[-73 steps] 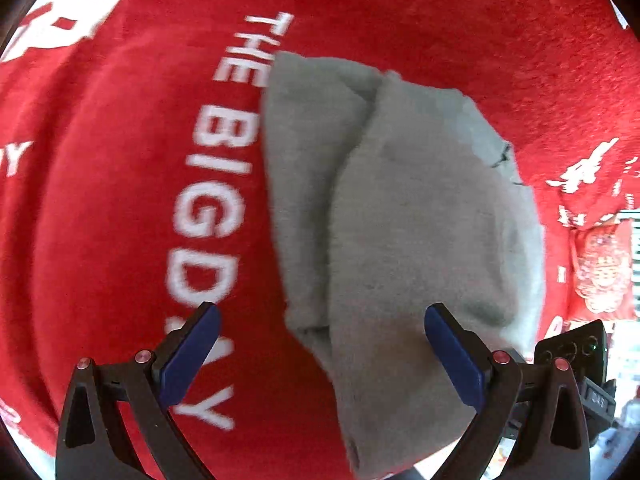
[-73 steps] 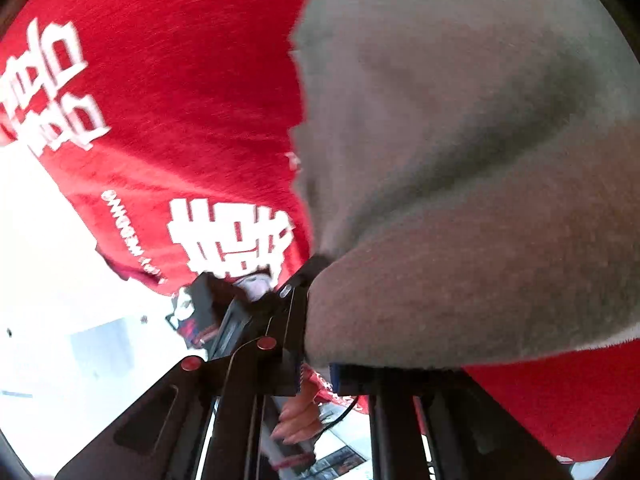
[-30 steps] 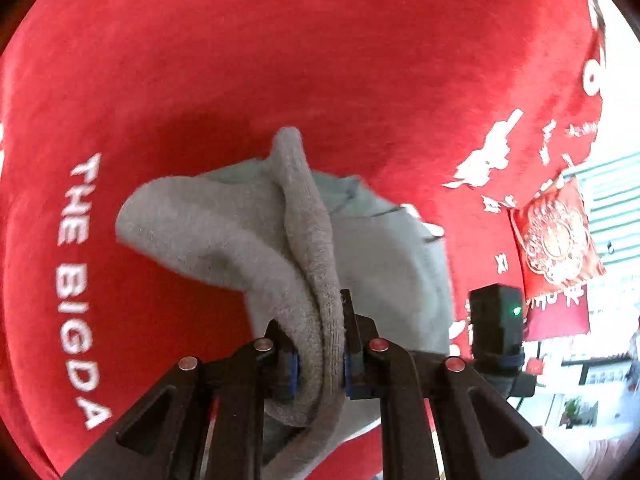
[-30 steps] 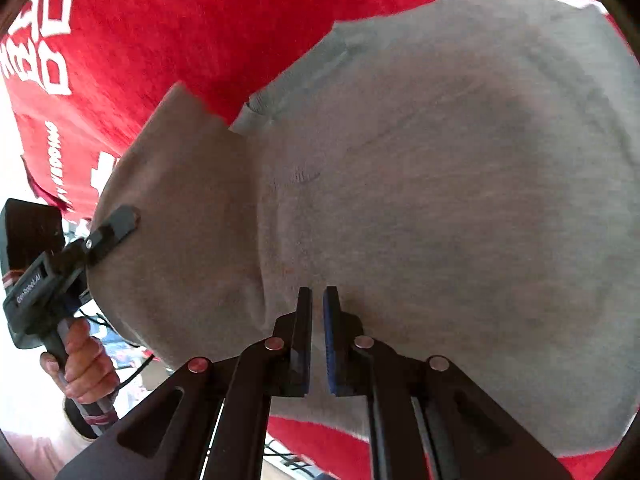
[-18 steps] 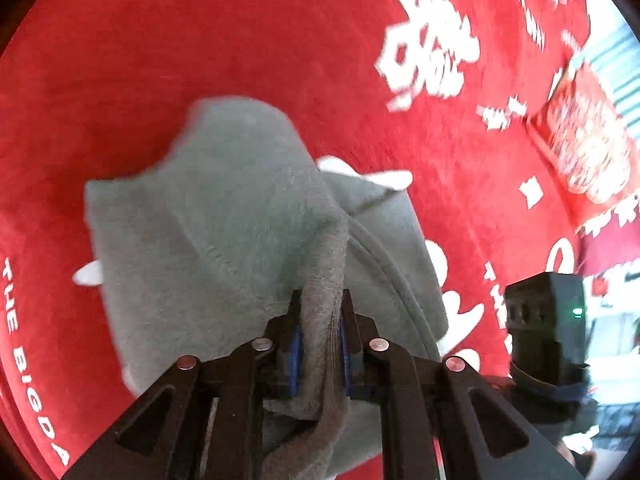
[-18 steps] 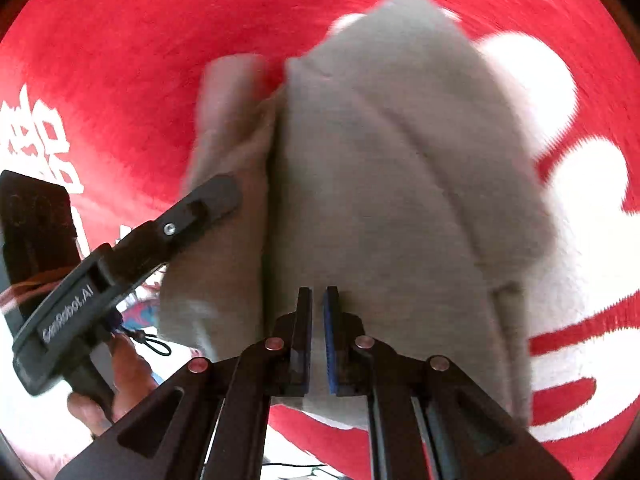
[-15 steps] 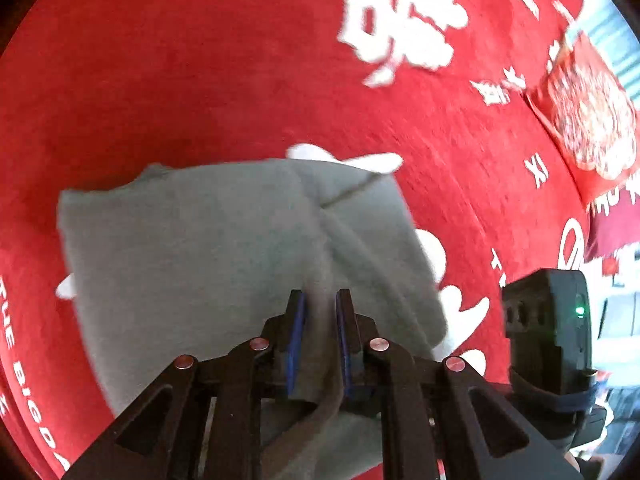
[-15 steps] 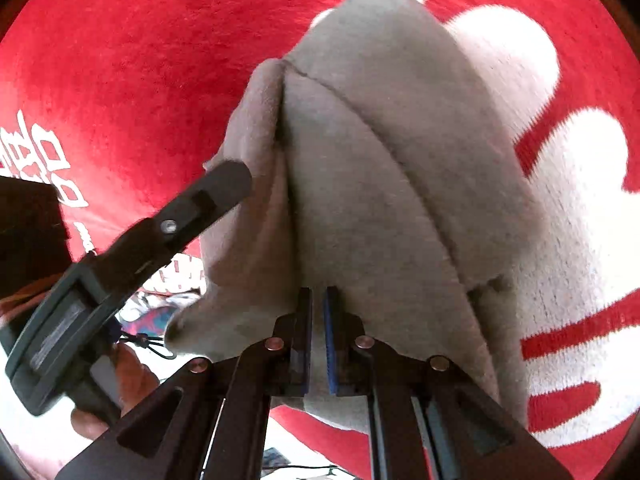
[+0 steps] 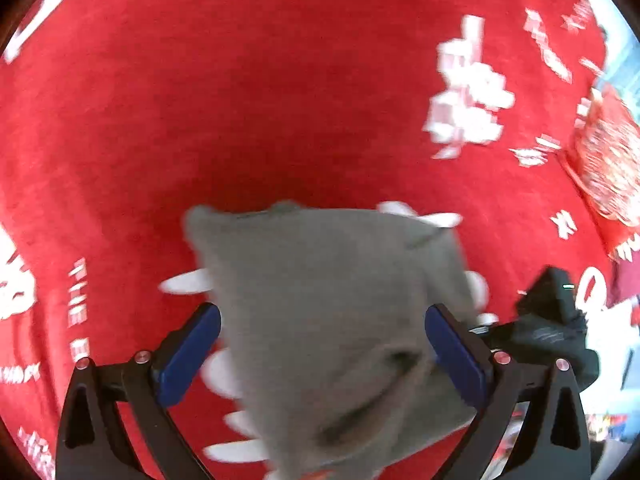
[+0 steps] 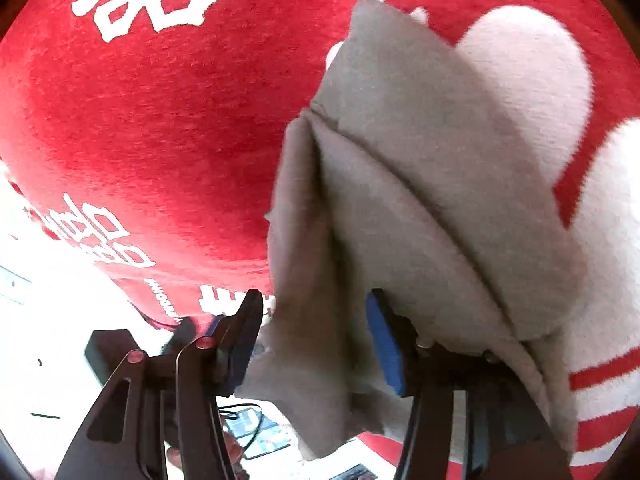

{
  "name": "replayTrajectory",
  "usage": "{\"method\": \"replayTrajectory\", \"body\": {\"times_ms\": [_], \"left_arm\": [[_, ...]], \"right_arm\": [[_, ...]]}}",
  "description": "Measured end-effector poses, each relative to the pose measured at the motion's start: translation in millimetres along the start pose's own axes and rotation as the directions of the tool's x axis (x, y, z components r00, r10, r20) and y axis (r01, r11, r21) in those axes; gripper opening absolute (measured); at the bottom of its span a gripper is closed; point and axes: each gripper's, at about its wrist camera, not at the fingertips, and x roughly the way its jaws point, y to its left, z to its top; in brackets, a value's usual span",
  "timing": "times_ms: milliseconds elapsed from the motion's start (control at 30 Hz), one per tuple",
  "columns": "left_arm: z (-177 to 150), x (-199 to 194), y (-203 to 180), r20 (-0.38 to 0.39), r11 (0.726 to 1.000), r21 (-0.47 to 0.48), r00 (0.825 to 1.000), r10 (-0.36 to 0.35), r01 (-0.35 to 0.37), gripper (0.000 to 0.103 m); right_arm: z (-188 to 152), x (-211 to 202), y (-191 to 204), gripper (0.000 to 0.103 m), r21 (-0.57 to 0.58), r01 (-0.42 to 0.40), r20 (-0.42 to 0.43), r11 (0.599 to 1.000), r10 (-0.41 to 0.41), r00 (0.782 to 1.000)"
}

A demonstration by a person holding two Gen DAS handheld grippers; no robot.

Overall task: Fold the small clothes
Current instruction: 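Release the folded sweater with both tools and withdraw them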

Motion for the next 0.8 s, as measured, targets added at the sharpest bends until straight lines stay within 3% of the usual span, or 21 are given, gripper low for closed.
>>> {"method": "replayTrajectory", "body": {"times_ms": [167,300,333,367,400,500,633,733,800], "left_arm": [[-13,18,61,-0.073,0.988,-0.142,0.996,0.049,-0.059,0.102],[-32,44,96,-0.137,0.974,-0.209,0.989,0.058,-0.086,0.102],[-38,48,101,-0.143,0.971,-0.216,0.987,0.069,-0.099,0.102],[-44,50,105,-0.146,0.969,-0.222,0.987,0.075,-0.106,0.102],[-47,52,106,-0.146,0.968,-0.225,0.986,0.076,-0.107,0.102],[-57,55,108,-0.141,0.965,-0.229,0.985,0.097,-0.127,0.102],[-60,46,101,-0.123,0.967,-0.230,0.989,0.084,-0.111,0.102],[-56,37,83,-0.091,0.980,-0.177,0.993,0.072,-0.087,0.102],[-55,41,64,-0.084,0.989,-0.123,0.994,0.070,-0.080,0.102]], "right_arm": [[2,23,26,0.066,-0.064,0.069,-0.084,0.996,-0.074,0.994],[11,61,55,0.066,-0.155,0.173,-0.145,0.973,-0.196,0.970],[13,67,61,0.064,-0.193,0.212,-0.151,0.958,-0.242,0.958],[13,74,68,0.048,-0.235,0.256,-0.148,0.938,-0.294,0.944],[13,78,73,0.015,-0.268,0.285,-0.142,0.920,-0.330,0.933],[5,75,108,0.016,-0.401,0.266,-0.097,0.876,-0.330,0.939],[-4,37,145,0.016,-0.508,0.203,-0.018,0.837,-0.246,0.969],[2,6,131,0.016,-0.501,0.260,0.046,0.826,-0.274,0.961],[14,-1,106,0.016,-0.453,0.343,0.073,0.823,-0.349,0.934]]}}
